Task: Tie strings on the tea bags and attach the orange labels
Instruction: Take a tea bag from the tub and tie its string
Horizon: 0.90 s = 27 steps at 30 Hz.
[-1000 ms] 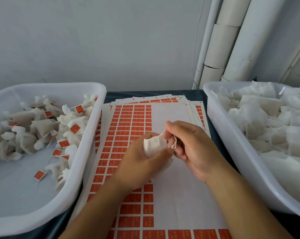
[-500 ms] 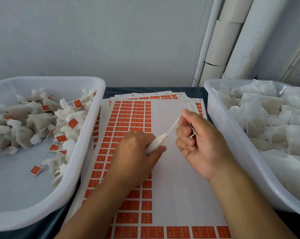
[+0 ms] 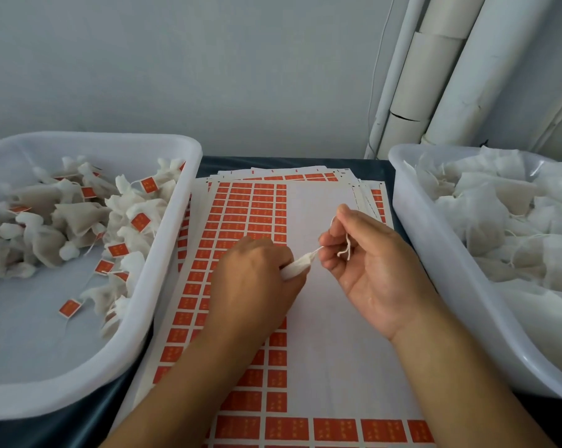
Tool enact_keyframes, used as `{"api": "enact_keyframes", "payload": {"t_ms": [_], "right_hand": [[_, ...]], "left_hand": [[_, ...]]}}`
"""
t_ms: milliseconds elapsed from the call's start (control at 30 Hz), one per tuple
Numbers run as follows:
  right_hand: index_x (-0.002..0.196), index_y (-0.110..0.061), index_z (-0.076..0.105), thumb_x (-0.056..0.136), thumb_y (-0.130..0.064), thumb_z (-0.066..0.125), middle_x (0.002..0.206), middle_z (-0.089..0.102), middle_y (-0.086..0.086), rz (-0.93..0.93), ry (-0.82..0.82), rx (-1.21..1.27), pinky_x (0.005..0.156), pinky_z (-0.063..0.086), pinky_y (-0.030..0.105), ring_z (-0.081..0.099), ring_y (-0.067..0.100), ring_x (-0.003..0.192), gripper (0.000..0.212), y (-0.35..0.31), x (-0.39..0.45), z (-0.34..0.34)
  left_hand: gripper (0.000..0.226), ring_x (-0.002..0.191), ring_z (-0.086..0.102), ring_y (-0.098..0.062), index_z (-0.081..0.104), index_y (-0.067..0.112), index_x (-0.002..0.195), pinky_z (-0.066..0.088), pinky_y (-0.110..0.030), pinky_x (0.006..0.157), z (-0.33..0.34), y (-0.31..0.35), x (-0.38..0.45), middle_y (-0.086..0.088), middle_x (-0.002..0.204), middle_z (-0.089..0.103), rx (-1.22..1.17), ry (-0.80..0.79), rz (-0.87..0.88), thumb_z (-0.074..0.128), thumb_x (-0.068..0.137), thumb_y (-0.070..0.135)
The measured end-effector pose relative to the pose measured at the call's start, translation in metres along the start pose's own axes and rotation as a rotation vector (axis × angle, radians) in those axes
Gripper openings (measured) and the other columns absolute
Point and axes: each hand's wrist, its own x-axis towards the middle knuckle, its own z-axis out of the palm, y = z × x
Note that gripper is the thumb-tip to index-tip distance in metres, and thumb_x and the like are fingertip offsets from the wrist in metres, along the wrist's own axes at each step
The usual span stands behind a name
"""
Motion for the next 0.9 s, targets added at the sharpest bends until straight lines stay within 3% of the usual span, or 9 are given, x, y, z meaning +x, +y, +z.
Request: {"api": "enact_keyframes", "payload": {"t_ms": [133,233,333,400,467,567,667,767,900], "right_hand": [[0.072,-0.021,0.076,0.093,-0.039,0.064,0.077,0.071,0.003,-0.042,-0.041,-0.025,0.067,0.056,0.024,0.07,0.013,0.07,0.031,-0.002,0.0,0.0],[0.075,-0.023,0.077,0.089,-0.044,0.063,0.082,0.073,0.003,-0.054,-0.065,-0.075,0.068,0.056,0.022,0.071,0.014,0.075,0.029,-0.003,-0.001,0.0],[0.075,-0.023,0.076,0.095,-0.041,0.06,0.083,0.073,0.005,-0.078,-0.027,-0.082,0.065,0.056,0.022,0.071,0.013,0.075,0.032,-0.002,0.001,-0.002],[0.073,-0.023,0.076,0.098,-0.039,0.061,0.082,0.073,0.005,-0.094,-0.015,-0.065,0.065,0.056,0.022,0.071,0.013,0.075,0.034,-0.003,0.002,-0.004],[0.072,-0.024,0.076,0.094,-0.041,0.06,0.083,0.074,0.004,-0.112,-0.014,-0.105,0.067,0.056,0.022,0.072,0.014,0.076,0.032,-0.005,0.002,-0.005],[0.075,-0.026,0.076,0.094,-0.044,0.056,0.085,0.075,0.004,-0.162,-0.048,-0.216,0.07,0.057,0.023,0.073,0.017,0.079,0.033,-0.006,-0.001,-0.004],[0.081,-0.026,0.076,0.097,-0.043,0.054,0.088,0.075,0.005,-0.222,-0.104,-0.387,0.074,0.059,0.029,0.074,0.023,0.084,0.033,-0.004,-0.005,-0.002],[0.085,-0.024,0.076,0.099,-0.04,0.054,0.089,0.076,0.004,-0.236,-0.174,-0.505,0.077,0.061,0.032,0.074,0.024,0.087,0.031,0.001,-0.009,0.002],[0.09,-0.023,0.075,0.101,-0.045,0.055,0.09,0.076,-0.003,-0.191,-0.268,-0.695,0.083,0.063,0.037,0.074,0.02,0.092,0.032,0.011,-0.01,0.006]], "left_hand": [[0.027,0.065,0.046,-0.007,0.074,0.026,0.087,0.035,-0.021,0.057,-0.001,0.004,-0.002,0.015,0.073,0.056,-0.015,-0.024,-0.012,0.074,0.086,0.053],[0.063,0.09,0.055,0.001,0.052,0.048,0.132,0.044,-0.008,0.067,-0.007,0.009,-0.003,0.029,0.106,0.053,-0.217,-0.095,-0.101,0.077,0.076,0.064],[0.053,0.092,0.056,0.007,0.046,0.057,0.118,0.048,-0.006,0.062,-0.015,0.011,-0.005,0.027,0.094,0.055,-0.391,-0.142,-0.157,0.074,0.074,0.069],[0.031,0.067,0.058,0.003,0.063,0.047,0.098,0.046,-0.01,0.054,-0.02,0.011,-0.003,0.019,0.076,0.06,-0.575,-0.216,-0.254,0.064,0.081,0.072],[0.044,0.053,0.054,0.003,0.075,0.037,0.083,0.044,-0.01,0.054,-0.026,0.011,-0.002,0.013,0.062,0.059,-0.786,-0.372,-0.399,0.051,0.083,0.073],[0.061,0.062,0.061,0.001,0.08,0.035,0.084,0.05,-0.013,0.063,-0.028,0.013,-0.001,0.011,0.074,0.069,-0.866,-0.625,-0.522,0.033,0.091,0.073],[0.057,0.077,0.071,-0.001,0.077,0.043,0.086,0.057,-0.026,0.079,-0.021,0.016,-0.001,0.013,0.086,0.076,-0.895,-0.562,-0.608,0.029,0.096,0.072],[0.058,0.086,0.073,-0.011,0.076,0.024,0.097,0.056,-0.037,0.092,-0.019,0.015,0.001,0.007,0.087,0.076,-1.07,-0.506,-0.708,0.037,0.1,0.065],[0.047,0.072,0.058,-0.01,0.061,0.008,0.089,0.052,-0.031,0.079,-0.028,0.011,0.003,-0.004,0.076,0.054,-1.348,-0.542,-0.713,0.044,0.104,0.049]]}}
